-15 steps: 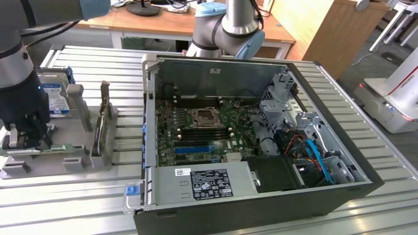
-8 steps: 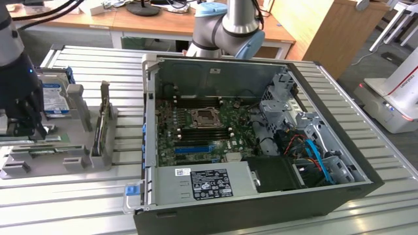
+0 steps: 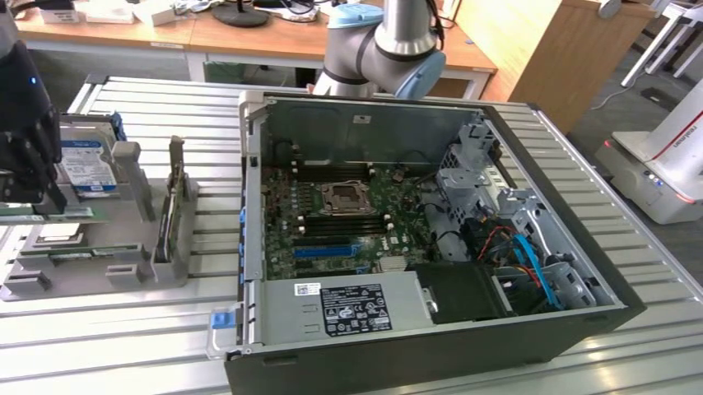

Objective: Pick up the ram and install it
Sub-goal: 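Pick up the ram and move it above insertion slot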

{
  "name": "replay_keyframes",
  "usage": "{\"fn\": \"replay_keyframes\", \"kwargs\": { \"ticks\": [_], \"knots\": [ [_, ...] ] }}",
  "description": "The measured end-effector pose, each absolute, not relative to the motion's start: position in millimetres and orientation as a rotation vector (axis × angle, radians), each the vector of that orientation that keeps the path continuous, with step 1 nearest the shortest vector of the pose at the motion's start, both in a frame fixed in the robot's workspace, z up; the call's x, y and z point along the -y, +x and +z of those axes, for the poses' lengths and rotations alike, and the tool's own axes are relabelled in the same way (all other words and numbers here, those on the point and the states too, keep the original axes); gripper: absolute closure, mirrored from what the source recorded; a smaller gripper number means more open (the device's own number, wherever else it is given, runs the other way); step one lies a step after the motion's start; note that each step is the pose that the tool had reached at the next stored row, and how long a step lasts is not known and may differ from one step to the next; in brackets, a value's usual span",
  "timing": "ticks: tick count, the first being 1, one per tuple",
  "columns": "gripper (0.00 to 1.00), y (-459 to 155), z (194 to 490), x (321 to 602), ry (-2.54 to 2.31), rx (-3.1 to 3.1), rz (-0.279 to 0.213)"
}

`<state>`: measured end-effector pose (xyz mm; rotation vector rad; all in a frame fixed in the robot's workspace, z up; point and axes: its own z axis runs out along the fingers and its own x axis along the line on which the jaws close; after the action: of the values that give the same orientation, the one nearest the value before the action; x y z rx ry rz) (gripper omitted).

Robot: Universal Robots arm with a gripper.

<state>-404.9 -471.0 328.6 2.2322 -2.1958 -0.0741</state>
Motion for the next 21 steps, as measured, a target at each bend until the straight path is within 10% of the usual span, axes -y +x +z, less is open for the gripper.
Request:
{"fn": "replay_keyframes", "kwargs": {
  "ticks": [21],
  "knots": [
    [0.88, -403, 411, 471, 2.231, 2.195, -0.076]
  ]
}}
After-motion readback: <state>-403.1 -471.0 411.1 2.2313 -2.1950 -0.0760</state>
